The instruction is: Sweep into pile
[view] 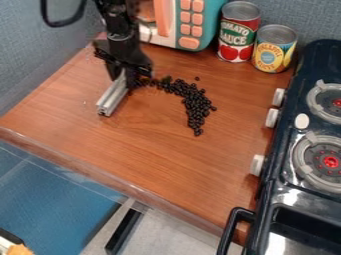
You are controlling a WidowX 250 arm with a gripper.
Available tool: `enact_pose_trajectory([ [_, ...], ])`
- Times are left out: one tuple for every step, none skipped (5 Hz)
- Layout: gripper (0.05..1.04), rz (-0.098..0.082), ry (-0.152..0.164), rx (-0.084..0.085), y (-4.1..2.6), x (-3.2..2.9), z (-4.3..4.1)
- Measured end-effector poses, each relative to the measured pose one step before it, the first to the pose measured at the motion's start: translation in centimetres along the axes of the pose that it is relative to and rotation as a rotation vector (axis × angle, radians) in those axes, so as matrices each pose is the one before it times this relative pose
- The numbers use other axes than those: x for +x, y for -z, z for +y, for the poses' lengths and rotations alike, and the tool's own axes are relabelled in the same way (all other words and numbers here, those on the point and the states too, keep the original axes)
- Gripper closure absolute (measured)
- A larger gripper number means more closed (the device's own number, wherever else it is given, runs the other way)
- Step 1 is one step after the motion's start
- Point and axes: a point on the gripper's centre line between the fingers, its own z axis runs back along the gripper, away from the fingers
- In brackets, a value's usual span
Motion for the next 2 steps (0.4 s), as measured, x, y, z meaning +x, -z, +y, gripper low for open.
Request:
enact_pose_trajectory([
  [0.719,-0.0271,0.033,0.0033,-0.116,0.783,-1.52],
  [0.719,-0.0213,0.0285,-0.0025,-0.169,0.736,-1.761],
])
